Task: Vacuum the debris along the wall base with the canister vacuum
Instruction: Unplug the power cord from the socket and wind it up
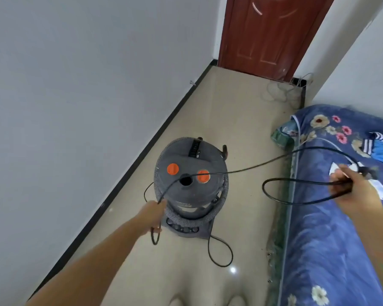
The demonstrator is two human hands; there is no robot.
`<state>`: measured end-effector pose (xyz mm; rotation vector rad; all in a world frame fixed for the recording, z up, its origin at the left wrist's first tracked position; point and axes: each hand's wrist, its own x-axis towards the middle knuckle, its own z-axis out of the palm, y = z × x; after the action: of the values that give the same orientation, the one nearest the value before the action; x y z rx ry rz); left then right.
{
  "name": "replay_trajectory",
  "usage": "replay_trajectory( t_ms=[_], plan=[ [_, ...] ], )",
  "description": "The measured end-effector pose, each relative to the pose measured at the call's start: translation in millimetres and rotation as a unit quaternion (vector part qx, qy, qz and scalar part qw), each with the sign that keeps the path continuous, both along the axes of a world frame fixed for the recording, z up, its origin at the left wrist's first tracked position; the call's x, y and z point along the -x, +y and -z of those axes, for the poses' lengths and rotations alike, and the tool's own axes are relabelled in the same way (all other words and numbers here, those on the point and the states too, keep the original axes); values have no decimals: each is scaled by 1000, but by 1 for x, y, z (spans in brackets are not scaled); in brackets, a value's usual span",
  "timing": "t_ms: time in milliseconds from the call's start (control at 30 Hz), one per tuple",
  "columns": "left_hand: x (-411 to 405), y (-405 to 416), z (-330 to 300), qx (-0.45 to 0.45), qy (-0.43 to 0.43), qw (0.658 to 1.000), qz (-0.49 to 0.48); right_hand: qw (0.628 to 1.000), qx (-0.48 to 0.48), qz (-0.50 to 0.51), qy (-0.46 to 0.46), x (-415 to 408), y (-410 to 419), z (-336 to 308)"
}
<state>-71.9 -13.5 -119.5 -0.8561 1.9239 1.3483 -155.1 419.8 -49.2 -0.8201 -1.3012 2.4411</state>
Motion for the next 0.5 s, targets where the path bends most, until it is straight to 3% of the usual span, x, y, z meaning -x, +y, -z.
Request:
replay_trajectory(
  t_ms=[100, 200, 267, 367, 500],
  plan=[
    [15, 136, -23, -195, -51, 979, -17, 971, -137, -178, -80, 13, -41, 0],
    [22, 253, -23, -321, -140, 934, -67, 946, -213, -213, -123, 48, -29, 12],
    [35, 306, -9, -359, -174, 906, -142, 936, -244, -218, -130, 77, -6, 7],
    [73, 360, 15, -393, -161, 877, -225, 923, -285, -219, -137, 121, 44, 6],
    [153, 398, 38, -384, -96, 877, -274, 914, -299, -229, -151, 162, 92, 20]
  ],
)
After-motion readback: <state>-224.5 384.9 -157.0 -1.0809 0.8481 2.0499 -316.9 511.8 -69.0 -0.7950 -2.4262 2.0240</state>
